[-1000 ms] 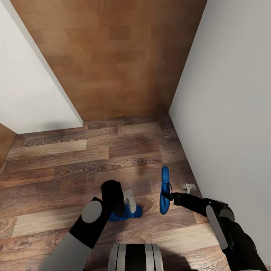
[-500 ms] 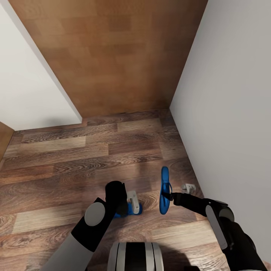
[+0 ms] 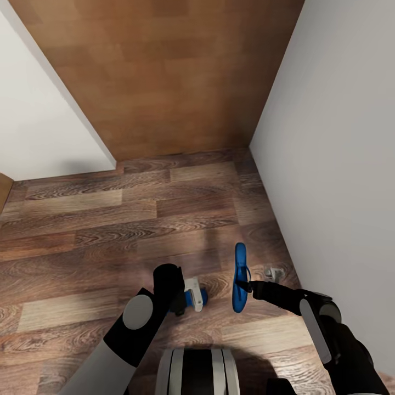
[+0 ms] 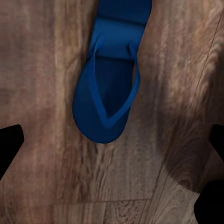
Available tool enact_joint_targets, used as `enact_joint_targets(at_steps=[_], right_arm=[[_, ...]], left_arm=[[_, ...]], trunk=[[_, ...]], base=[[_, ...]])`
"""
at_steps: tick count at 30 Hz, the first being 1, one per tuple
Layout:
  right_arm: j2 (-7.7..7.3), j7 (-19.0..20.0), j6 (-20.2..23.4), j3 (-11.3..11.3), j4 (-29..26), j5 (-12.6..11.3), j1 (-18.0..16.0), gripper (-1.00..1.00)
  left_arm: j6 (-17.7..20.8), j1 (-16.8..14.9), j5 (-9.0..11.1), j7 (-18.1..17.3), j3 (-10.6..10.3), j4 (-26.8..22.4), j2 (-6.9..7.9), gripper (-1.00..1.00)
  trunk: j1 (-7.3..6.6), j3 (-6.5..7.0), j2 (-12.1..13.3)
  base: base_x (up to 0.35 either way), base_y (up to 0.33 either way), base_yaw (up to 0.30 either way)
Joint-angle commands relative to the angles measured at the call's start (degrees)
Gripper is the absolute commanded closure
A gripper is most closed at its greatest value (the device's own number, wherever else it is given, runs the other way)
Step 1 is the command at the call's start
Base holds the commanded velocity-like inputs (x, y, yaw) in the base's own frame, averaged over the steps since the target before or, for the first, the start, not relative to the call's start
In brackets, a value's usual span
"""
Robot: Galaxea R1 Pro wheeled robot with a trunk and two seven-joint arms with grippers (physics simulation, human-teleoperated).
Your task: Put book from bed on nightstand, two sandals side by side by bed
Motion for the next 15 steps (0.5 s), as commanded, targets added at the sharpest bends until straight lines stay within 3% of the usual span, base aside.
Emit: enact_joint_targets(at_steps=[1, 15], right_arm=[[-0.01, 0.1, 0.4, -0.1, 0.0, -0.3, 0.0, 1.0], [0.14, 0.1, 0.4, 0.0, 0.0, -0.3, 0.0, 1.0]], left_arm=[[0.6, 0.0, -0.4, -0.5, -0.1, 0.0, -0.01, -1.0], [0.6, 0.0, -0.4, -0.4, 0.2, 0.0, 0.08, -1.0]], trunk=[[0.01, -0.26, 0.0], [0.37, -3.36, -0.2]], base=[[0.0, 0.0, 0.0], [0.0, 0.0, 0.0]])
